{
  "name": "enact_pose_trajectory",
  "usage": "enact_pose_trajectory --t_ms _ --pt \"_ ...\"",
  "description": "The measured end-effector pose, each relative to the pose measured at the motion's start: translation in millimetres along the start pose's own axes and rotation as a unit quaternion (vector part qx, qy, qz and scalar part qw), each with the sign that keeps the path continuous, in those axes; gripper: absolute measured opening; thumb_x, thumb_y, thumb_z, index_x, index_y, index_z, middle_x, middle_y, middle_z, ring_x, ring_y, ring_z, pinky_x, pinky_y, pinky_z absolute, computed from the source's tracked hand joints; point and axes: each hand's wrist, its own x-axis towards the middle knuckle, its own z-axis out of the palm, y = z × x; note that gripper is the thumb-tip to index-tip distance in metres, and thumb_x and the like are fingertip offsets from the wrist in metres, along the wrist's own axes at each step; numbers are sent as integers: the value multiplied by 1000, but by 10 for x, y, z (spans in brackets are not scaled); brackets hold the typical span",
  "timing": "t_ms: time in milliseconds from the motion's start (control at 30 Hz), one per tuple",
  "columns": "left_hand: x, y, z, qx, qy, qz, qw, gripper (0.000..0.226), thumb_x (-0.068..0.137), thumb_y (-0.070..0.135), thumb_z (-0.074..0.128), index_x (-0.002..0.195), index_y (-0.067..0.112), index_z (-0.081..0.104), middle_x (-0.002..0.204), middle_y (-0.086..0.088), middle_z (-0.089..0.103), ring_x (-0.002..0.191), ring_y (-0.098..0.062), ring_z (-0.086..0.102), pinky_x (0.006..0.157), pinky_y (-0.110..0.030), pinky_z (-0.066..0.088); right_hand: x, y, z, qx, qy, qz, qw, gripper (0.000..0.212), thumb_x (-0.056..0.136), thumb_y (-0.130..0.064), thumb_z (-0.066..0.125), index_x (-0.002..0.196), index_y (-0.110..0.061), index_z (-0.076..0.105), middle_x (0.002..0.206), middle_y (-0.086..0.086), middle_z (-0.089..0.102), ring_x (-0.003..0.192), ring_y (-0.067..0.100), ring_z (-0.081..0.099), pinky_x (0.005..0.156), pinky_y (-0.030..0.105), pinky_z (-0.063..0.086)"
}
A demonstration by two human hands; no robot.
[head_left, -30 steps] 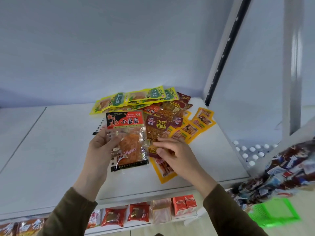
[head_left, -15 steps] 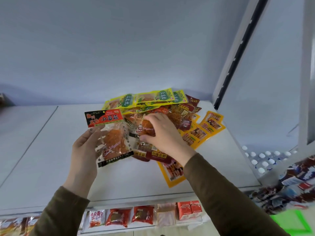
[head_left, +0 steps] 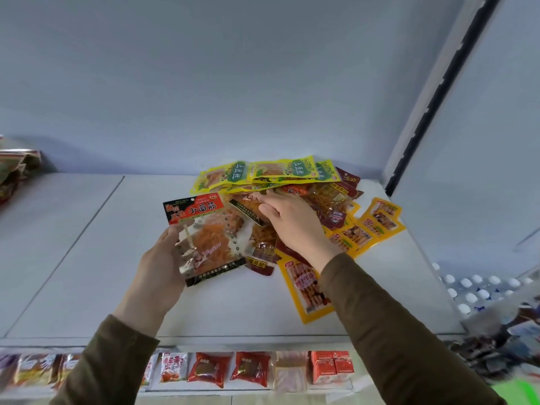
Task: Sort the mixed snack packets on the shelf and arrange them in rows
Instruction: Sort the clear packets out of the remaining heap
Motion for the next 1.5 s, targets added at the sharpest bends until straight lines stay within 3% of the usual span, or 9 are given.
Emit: enact_pose_trajectory --t_ms 233,467,633,767,1133,1200,1300,1400,1500 --pt "-62 -5 224 -50 -86 -36 994 39 105 23 51 138 4 61 126 -19 60 105 -30 50 78 -29 45 -114 -115 -85 71 98 -99 988 38 105 -40 44 140 -36 59 117 -13 61 112 14 51 98 44 41" --pt "-141 -36 436 -51 -208 -58 975 58 108 53 35 144 14 58 121 -14 71 101 -31 70 84 -48 61 -403 -238 184 40 44 -247 967 44 103 -41 49 144 -29 56 137 -6 59 121 20 52 102 39 42" --pt "-160 -93 488 -7 -136 -60 989 42 98 25 67 137 16 57 122 -16 72 91 -30 74 72 -38 63 -519 -171 264 150 -8 -158 976 56 100 -60 39 140 -23 49 147 -12 47 136 4 46 108 27 42" --pt "-168 -113 425 29 -98 -27 994 43 97 2 62 137 19 55 116 -13 76 98 -30 74 76 -39 63 -477 -68 215 132 8 -107 985 47 103 -57 35 129 -21 50 138 -7 52 131 7 48 105 30 44" --pt "-331 112 -396 46 -57 4 997 37 96 7 64 129 24 63 114 -9 78 97 -28 77 67 -33 64 -332 143 19 93 114 31 989 26 104 -48 43 109 -25 54 99 -14 61 92 5 59 78 30 54" --pt "-325 147 -456 30 -43 22 998 37 96 7 63 129 24 63 113 -8 78 96 -27 78 64 -29 63 -244 -20 -3 279 100 121 947 51 97 -61 49 128 -22 48 110 -7 66 94 6 68 80 28 59" --pt "-301 172 -469 19 -41 39 998 39 97 6 62 131 24 62 116 -7 77 99 -27 77 66 -28 62 -70 -314 30 573 9 240 783 81 84 -62 66 146 -18 39 128 8 62 101 16 72 87 31 60" --pt "-282 167 -445 11 -42 40 998 40 98 6 61 133 25 61 118 -6 77 100 -28 77 68 -30 63 78 -622 140 647 -31 305 698 80 89 -43 72 152 -12 34 145 13 50 111 26 68 104 43 53" --pt "-279 134 -448 8 -47 37 998 39 98 6 61 132 26 62 118 -7 76 101 -30 76 68 -31 63 222 -800 167 683 5 367 632 50 105 -10 52 150 -3 33 120 23 59 107 38 70 92 44 58"
